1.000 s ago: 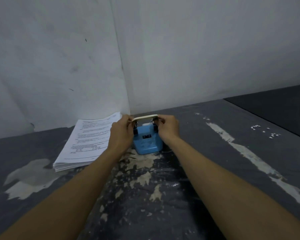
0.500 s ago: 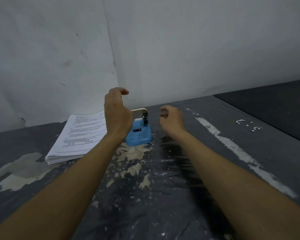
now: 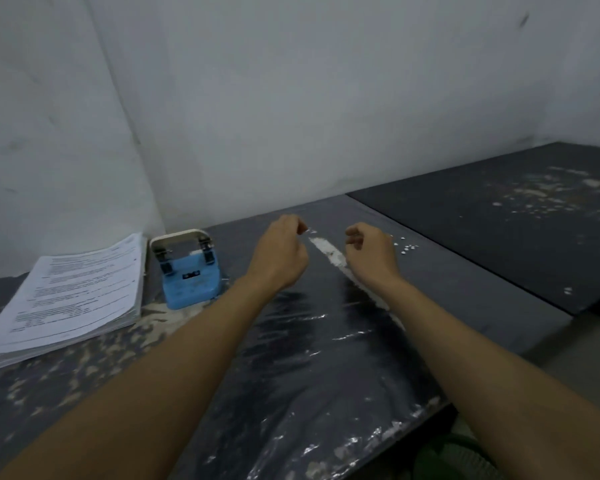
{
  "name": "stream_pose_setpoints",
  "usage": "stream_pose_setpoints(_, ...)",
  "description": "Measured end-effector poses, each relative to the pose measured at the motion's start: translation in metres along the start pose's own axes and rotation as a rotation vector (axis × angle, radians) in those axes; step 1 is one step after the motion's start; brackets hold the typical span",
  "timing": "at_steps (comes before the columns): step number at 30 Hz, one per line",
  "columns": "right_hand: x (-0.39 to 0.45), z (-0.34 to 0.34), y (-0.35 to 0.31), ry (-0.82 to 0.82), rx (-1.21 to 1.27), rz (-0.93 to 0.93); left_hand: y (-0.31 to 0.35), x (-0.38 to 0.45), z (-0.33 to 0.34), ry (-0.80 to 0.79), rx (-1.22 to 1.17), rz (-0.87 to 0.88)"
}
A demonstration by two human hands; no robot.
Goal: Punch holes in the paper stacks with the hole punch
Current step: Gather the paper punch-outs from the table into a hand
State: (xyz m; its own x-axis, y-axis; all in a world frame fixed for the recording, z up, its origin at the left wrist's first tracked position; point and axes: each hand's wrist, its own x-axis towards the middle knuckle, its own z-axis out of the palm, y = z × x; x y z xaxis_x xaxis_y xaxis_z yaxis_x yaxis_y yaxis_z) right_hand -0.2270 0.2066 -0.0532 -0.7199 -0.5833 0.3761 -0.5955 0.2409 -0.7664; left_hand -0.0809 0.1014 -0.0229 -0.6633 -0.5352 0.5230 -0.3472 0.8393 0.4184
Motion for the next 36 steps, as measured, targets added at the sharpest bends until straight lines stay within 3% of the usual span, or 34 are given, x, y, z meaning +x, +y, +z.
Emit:
stream_pose_setpoints(8, 0.009, -0.055, 0.065, 0.19, -0.231, 0.17, 0.034, 0.026, 0.086, -0.249, -0.069, 0.069)
stream_pose_setpoints(13, 0.011, -0.056, 0.073, 0.108, -0.304, 0.239, 0.05, 0.041, 0.127, -0.377, -0.049, 0.132)
stream_pose_setpoints(20, 0.014, -0.054, 0.081, 0.09, -0.217, 0.151, 0.055, 0.054, 0.146, -0.42, -0.01, 0.193)
stream_pose_setpoints(32, 0.025, -0.056, 0.076, 0.051, -0.21, 0.152, 0.046, 0.046, 0.132, -0.101, -0.306, 0.022)
stream_pose_setpoints(36, 0.057, -0.054, 0.065, -0.173, -0.328, 0.142, 0.045, 0.047, 0.129, -0.07, -0.365, -0.078)
